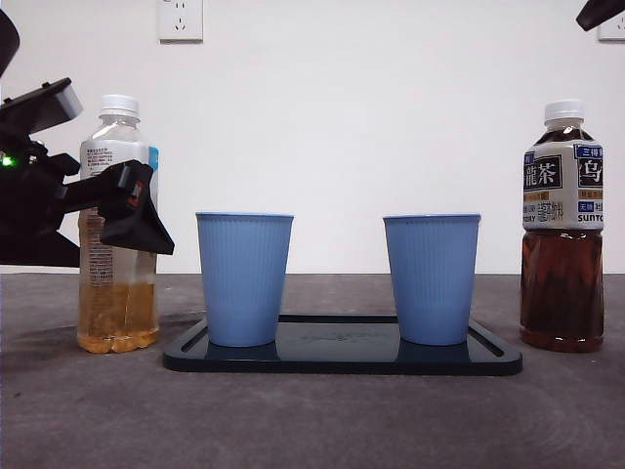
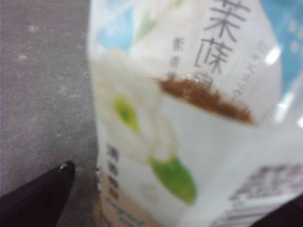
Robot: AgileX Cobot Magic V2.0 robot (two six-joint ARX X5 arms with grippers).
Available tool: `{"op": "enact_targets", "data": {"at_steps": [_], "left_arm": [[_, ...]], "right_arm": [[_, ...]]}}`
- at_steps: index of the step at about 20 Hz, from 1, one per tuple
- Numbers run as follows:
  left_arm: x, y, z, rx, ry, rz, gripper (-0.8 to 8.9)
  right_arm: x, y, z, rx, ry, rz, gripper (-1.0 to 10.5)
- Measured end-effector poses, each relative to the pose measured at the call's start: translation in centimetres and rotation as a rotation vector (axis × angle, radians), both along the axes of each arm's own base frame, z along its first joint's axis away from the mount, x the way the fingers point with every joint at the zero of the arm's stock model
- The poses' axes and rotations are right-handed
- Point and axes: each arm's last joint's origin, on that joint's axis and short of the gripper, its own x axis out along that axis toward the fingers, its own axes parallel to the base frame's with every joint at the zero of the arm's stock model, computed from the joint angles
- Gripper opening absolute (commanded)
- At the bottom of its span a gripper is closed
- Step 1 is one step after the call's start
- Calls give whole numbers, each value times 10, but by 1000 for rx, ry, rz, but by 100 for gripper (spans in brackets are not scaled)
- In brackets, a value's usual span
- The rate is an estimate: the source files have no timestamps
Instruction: Pour the drink into the cup
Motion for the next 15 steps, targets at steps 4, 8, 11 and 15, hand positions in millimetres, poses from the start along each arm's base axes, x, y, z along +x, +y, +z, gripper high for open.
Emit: {"op": "enact_targets", "data": {"at_steps": [4,8,11,15], "left_arm": [[1,-1,-1,0,-3,-1,234],[0,0,0,3,-4,-1,182],[-5,1,4,39,6,-15,181],[-9,3,26,185,85,-49,181]], "right_arm": [[0,0,0,-2,-3,1,482],[0,0,0,-6,-6,4,482],[-1,1,0,6,-3,33,482],[-2,2,1,19,-8,88,482]]}}
